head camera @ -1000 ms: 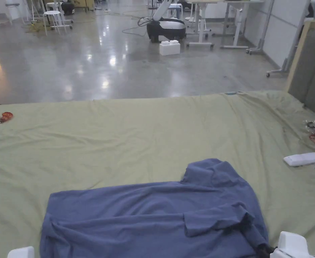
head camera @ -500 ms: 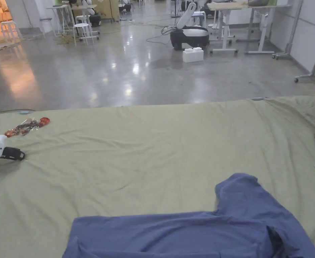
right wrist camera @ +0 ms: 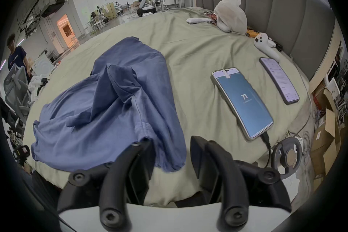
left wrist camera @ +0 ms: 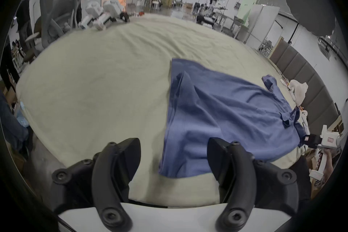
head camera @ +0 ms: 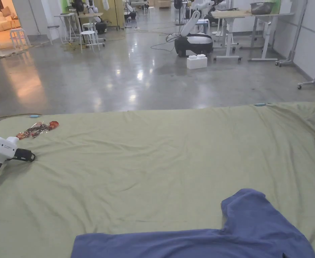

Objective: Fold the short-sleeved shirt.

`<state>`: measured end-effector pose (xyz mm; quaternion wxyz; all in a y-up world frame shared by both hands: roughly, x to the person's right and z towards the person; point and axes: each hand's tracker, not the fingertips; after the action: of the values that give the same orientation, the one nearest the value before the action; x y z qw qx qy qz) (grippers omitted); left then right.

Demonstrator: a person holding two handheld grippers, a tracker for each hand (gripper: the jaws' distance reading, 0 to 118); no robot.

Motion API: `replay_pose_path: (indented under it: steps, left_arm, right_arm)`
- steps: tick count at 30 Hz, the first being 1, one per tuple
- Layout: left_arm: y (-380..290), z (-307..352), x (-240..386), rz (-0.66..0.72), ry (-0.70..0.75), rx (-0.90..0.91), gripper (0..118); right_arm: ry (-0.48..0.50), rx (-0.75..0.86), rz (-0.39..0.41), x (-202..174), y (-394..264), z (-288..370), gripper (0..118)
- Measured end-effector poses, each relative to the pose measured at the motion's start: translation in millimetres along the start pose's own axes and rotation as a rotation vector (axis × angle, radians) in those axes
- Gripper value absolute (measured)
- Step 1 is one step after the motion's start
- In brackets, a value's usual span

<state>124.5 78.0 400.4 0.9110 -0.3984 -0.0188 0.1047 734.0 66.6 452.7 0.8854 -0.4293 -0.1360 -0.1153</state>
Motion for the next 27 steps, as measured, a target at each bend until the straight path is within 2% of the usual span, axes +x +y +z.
replay_pose_path:
  steps: [2, 5, 8, 11, 14, 18, 20, 22, 23, 24, 27]
  left_arm:
    - [6, 13, 6, -0.021, 0.012, 0.053, 78]
    - [20, 37, 20, -0.086, 0.03, 0.194, 78]
    - [37, 68, 41, -0.148, 0.001, 0.336, 78]
    - [53, 102, 65, -0.219, -0.042, 0.469, 78]
    - [62, 128, 88, -0.272, -0.014, 0.576, 78]
    - [67, 155, 108, -0.334, -0.012, 0.68, 77]
    - [67, 163, 115, -0.346, -0.013, 0.714, 74]
    - [69, 168, 120, -0.35, -0.036, 0.729, 62]
    - [69, 171, 123, -0.346, -0.043, 0.734, 52]
    - [68, 173, 126, -0.348, -0.05, 0.743, 38]
    - [67, 178, 128, -0.348, -0.072, 0.759, 5]
  right_arm:
    - [0.018, 0.025, -0.017, 2, 1, 7, 43]
    - [0.099, 0.11, -0.032, 0, 11, 25, 43]
    - [0.148, 0.229, 0.011, -13, 25, 52, 43]
    - [0.226, 0.35, 0.108, -29, 39, 85, 43]
    - [0.218, 0.491, 0.169, -45, 49, 114, 43]
    - [0.279, 0.613, 0.17, -63, 58, 141, 43]
    - [0.279, 0.643, 0.17, -71, 61, 147, 41]
    - [0.27, 0.674, 0.196, -80, 61, 151, 31]
    - [0.272, 0.689, 0.206, -84, 61, 152, 23]
    - [0.275, 0.698, 0.215, -86, 60, 152, 16]
    - [0.289, 0.704, 0.253, -96, 59, 156, 6]
